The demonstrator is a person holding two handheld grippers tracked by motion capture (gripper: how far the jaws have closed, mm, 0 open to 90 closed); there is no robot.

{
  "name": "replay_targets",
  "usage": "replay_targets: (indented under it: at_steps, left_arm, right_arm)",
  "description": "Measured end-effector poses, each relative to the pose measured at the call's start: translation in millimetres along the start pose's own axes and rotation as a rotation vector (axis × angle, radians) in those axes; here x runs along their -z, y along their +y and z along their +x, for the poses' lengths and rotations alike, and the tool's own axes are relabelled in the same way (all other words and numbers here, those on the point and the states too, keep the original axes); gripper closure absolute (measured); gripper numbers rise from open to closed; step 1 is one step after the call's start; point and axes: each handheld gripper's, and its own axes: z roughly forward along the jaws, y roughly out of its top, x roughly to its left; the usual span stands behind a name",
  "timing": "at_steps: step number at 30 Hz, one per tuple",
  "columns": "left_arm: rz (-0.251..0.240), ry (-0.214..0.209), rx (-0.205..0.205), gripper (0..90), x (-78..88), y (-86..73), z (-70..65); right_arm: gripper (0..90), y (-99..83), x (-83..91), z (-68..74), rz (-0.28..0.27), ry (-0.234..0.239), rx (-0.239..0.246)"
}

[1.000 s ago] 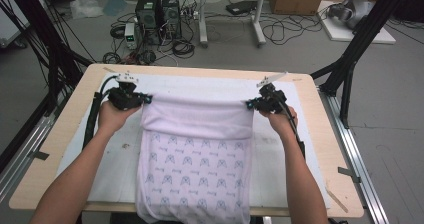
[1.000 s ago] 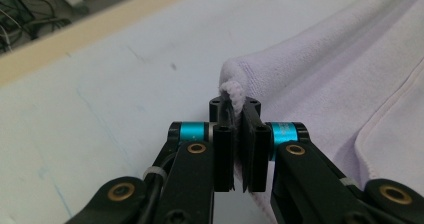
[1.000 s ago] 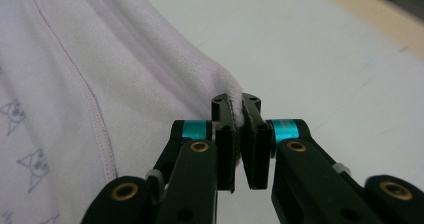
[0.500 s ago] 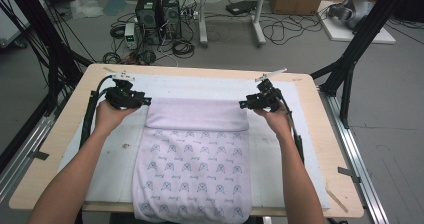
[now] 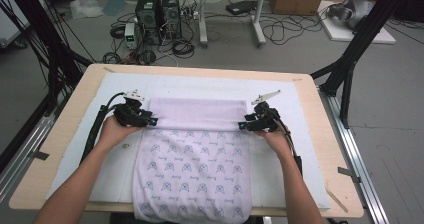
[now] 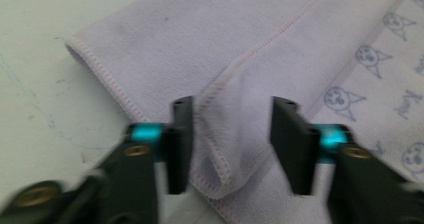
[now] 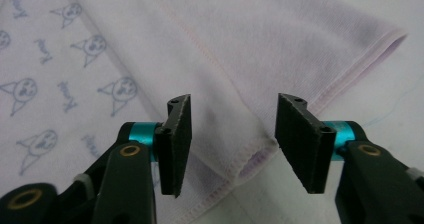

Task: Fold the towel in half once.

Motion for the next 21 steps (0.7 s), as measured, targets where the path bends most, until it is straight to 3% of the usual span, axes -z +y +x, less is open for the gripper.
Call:
replay_targets:
  at_steps: [2,5,8,11,15,19,21]
  left_arm:
    - [0.006,0.003,-0.020,84.7,0.3,-1.0,-0.6]
    - [-0.029,0.007,-0.031,85.6,9.1,1.2,-3.7]
    - [-0.068,0.005,-0.041,85.3,21.7,4.2,-9.2]
    - [-0.125,-0.017,-0.026,85.0,34.6,0.7,-14.8]
    - [-0.179,-0.020,-0.044,85.2,55.1,-16.0,-26.7]
    - [-0.178,-0.032,-0.080,85.2,70.0,-36.3,-42.7]
    - [-0.187,-0.062,-0.078,85.1,73.5,-51.0,-52.4]
  right_arm:
    - [69.1,-3.6,-1.7,0.3,-0.001,0.051,0.008]
    - [83.3,-2.8,-1.9,5.8,0.021,0.083,0.039]
    - [84.1,0.1,5.4,10.6,-0.008,0.077,0.069]
    - [84.5,4.0,23.8,20.5,-0.067,0.070,0.097]
    - [84.5,2.9,48.7,39.9,-0.115,0.069,0.153]
    - [84.5,-11.5,65.1,60.0,-0.114,0.080,0.193]
    - [84.5,-21.9,69.7,70.2,-0.113,0.091,0.204]
